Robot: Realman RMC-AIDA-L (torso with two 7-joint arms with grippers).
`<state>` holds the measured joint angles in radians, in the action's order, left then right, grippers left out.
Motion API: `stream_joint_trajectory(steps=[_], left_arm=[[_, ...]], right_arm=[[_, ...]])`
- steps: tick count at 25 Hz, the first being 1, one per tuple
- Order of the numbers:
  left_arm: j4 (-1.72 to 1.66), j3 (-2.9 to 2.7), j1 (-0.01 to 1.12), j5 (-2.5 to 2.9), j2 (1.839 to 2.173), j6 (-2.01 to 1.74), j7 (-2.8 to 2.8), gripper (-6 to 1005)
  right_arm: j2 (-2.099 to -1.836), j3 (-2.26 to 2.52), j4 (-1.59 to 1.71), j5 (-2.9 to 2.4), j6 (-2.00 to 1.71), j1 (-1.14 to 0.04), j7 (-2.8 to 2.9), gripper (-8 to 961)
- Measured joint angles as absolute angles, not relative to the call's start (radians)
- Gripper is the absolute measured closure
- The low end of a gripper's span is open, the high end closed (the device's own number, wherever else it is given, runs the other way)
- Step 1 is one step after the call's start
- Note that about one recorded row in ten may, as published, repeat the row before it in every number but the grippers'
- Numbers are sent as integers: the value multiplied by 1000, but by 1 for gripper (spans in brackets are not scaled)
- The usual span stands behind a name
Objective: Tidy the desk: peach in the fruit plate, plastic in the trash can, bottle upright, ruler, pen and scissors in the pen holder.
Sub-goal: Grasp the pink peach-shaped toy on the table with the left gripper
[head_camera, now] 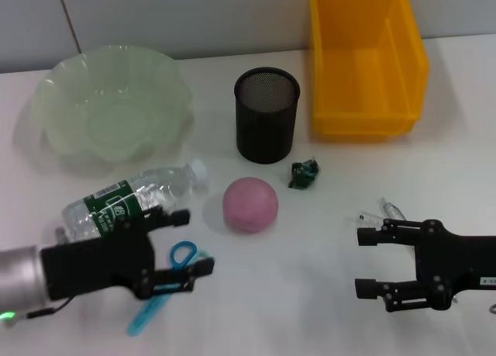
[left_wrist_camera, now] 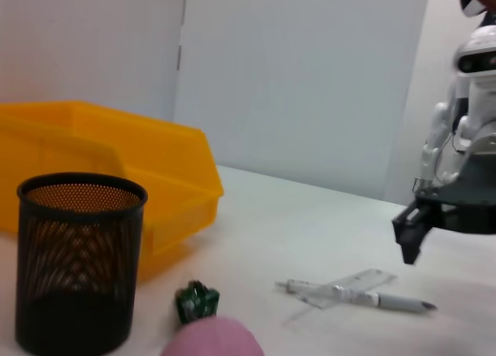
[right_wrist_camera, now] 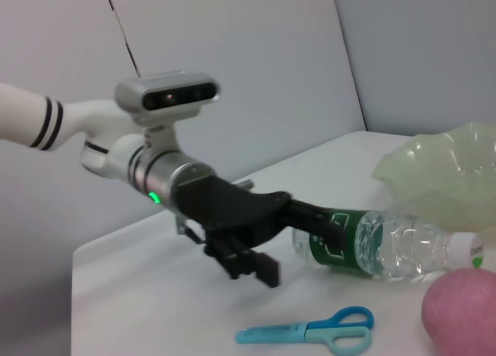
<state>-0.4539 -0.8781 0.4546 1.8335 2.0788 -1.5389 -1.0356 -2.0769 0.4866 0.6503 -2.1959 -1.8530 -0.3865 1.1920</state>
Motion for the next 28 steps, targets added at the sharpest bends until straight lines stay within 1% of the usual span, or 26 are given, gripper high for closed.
stream_joint_trajectory(steps=[3, 8, 16, 22, 28], left_arm=[[-384, -878, 525, 1823, 2079, -1483, -1030, 133], [-314, -884, 611, 1814, 2080, -1403, -1005, 133], [-231, -884, 666, 1751, 2080, -1344, -887, 134], [-115, -877, 746, 1742, 2080, -1219, -786, 135], [-84, -877, 771, 1742, 2080, -1185, -753, 136]], right_arm=[[-2077, 491, 650, -2196, -1853, -386, 1192, 126], [-2077, 509, 650, -2197, -1853, -385, 1196, 126], [-2077, 510, 646, -2197, -1848, -395, 1200, 126], [-2077, 509, 638, -2197, -1847, -407, 1200, 126], [-2077, 509, 634, -2197, -1847, -408, 1200, 126]])
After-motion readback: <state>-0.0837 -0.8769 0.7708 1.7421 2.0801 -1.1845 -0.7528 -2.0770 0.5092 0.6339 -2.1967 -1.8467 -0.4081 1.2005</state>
